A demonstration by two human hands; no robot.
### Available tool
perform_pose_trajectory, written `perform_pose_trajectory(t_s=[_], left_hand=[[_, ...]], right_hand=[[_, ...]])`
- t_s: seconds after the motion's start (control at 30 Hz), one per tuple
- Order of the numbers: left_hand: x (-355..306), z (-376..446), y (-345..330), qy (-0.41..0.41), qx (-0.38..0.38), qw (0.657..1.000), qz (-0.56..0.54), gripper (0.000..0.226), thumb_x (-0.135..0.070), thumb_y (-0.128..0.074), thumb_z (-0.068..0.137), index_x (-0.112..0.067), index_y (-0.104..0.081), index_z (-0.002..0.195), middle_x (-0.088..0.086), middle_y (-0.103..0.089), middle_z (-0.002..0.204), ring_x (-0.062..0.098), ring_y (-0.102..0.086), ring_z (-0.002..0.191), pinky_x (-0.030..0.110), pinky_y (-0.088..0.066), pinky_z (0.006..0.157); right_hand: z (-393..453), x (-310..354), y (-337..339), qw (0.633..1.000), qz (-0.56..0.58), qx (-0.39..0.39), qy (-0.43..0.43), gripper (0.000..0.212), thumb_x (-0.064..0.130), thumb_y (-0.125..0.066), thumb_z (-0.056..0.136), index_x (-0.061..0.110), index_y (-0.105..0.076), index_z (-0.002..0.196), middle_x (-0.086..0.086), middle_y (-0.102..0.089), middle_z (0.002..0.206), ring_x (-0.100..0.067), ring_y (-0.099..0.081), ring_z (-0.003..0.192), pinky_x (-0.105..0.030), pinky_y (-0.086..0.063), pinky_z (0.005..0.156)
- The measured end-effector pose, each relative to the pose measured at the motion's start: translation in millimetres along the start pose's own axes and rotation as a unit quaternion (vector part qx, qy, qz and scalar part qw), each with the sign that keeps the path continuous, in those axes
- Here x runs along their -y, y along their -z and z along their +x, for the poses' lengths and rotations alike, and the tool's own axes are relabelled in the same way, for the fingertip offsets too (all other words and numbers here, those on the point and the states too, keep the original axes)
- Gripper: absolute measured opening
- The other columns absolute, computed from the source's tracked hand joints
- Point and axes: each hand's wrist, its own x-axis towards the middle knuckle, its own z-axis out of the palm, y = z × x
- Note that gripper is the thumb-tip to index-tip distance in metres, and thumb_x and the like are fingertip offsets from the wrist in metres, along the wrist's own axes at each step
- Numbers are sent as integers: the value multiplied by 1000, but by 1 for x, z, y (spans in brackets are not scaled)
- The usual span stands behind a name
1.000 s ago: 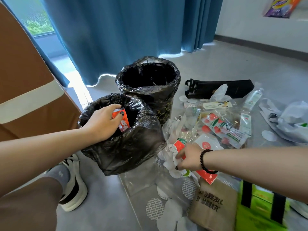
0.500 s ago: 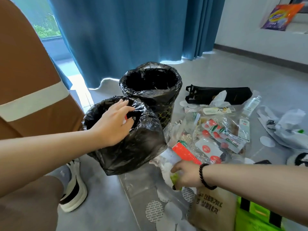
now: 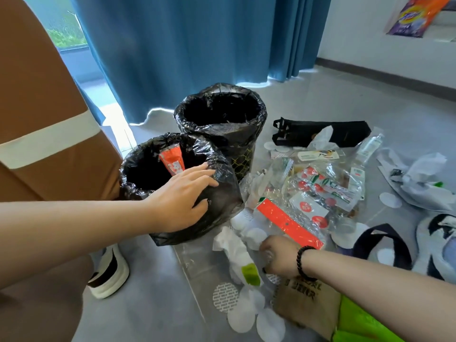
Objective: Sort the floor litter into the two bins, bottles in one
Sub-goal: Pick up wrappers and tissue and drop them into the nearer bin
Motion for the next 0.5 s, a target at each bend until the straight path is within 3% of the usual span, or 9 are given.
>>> perform_pose_trajectory(t_s=[0.13, 0.23, 0.37, 0.5], left_hand=[[-2, 2, -7, -17, 11, 1000, 15, 45, -24, -49, 94, -25, -44, 138, -6, -27, 157, 7, -4, 148, 31, -8, 121], [-8, 3, -9, -25, 16, 999, 27, 46, -25, -50, 93, -25, -43, 139, -6, -26, 157, 7, -2, 148, 31, -2, 121], [-13, 5, -8, -27, -12, 999, 20, 60, -36, -48, 85, -26, -35, 143, -8, -30, 154, 5, -4, 147, 30, 4, 119], [-13, 2, -10, -47, -32, 998, 13, 77, -44, -56, 76, -27, -28, 146, -8, -35, 149, 6, -10, 145, 23, 0, 114]], right_hand=[[-6, 3, 23, 995, 50, -83, 35, 36, 24, -64, 81, 16, -66, 117, -1, -62, 123, -16, -56, 114, -25, -44, 95], [-19, 11, 50, 980, 103, -150, 77, 20, 11, -61, 80, 20, -71, 95, 1, -67, 95, -9, -57, 82, -15, -45, 71], [-39, 25, 90, 960, 163, -195, 117, 23, 4, -59, 77, 25, -68, 79, 7, -64, 80, -12, -58, 72, -20, -44, 61], [-65, 33, 129, 962, 123, -185, 156, 33, 1, -61, 75, 34, -64, 74, 10, -62, 74, -6, -49, 56, -21, -42, 55]])
